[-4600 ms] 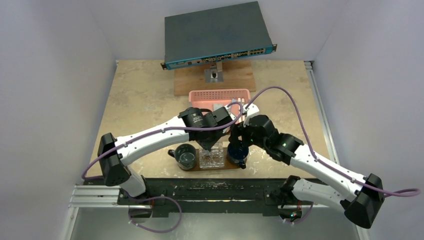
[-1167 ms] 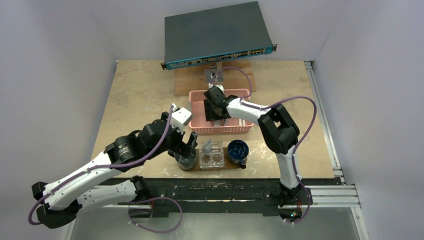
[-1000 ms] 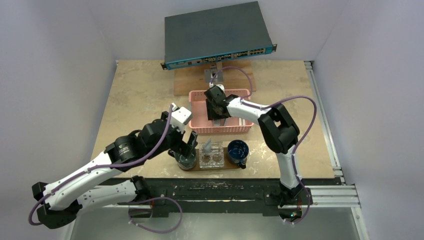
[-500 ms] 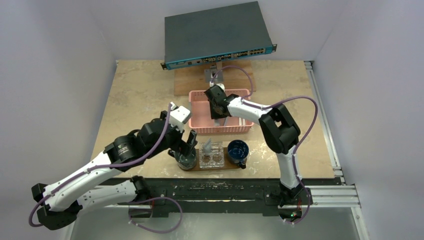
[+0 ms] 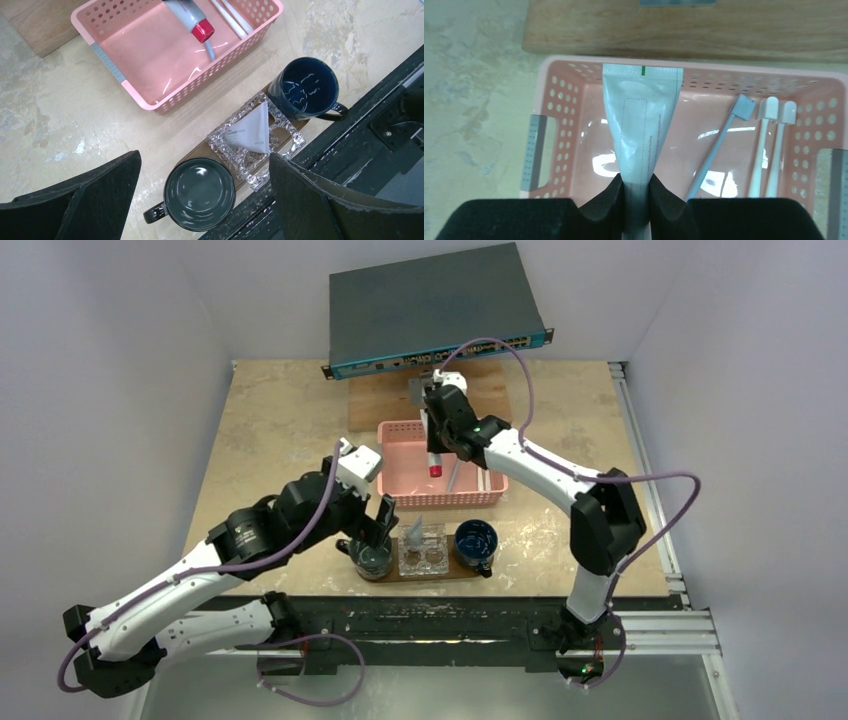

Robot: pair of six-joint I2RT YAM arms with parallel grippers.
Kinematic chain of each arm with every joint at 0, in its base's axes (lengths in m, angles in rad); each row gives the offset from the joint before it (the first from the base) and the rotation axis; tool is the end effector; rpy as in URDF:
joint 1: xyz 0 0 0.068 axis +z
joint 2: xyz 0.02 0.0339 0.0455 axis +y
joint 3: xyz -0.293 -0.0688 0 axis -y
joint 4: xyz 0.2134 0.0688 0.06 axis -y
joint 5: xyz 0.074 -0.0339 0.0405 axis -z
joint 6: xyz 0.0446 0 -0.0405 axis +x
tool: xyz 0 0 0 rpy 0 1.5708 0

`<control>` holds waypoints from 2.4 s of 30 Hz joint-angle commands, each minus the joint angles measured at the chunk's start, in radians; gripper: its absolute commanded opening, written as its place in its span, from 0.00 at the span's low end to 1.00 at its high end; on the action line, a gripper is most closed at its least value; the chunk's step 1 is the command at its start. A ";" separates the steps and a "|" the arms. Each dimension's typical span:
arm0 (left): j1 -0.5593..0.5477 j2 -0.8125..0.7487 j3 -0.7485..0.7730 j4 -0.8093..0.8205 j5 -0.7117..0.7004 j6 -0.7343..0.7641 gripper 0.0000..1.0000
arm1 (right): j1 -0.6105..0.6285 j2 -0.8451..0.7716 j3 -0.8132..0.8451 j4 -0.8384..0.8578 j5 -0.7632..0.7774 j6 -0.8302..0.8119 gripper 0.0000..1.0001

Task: Prepare toiletry sets of a toothbrush and toothpaste on the tray

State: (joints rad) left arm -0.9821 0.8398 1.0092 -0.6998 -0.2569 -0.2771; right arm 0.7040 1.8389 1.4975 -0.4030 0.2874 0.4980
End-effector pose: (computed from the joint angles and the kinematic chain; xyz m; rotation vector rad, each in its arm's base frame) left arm 0.0792 -0.0982 0.3675 0.5832 2.0386 -0.4925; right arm 0.3166 0.2523 0.3020 -0.0910 2.2937 0.2946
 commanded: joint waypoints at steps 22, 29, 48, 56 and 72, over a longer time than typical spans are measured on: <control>0.014 0.041 0.128 0.163 0.119 -0.313 1.00 | 0.013 -0.631 -0.301 0.174 -0.156 0.113 0.19; 0.024 0.040 0.099 0.243 0.182 -0.392 1.00 | 0.062 -0.719 -0.334 0.225 -0.225 0.198 0.18; 0.051 0.079 0.093 0.273 0.225 -0.445 0.93 | 0.249 -0.691 -0.297 0.322 -0.152 0.304 0.18; 0.057 0.092 0.093 0.282 0.237 -0.453 0.77 | 0.267 -0.686 -0.284 0.314 -0.101 0.306 0.17; 0.069 0.129 0.089 0.307 0.268 -0.460 0.52 | 0.278 -0.686 -0.278 0.311 -0.057 0.292 0.16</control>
State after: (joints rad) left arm -0.9218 0.9680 1.0962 -0.4557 -0.0128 -0.7231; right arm 0.9752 1.1610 1.1629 -0.1562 0.1989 0.7856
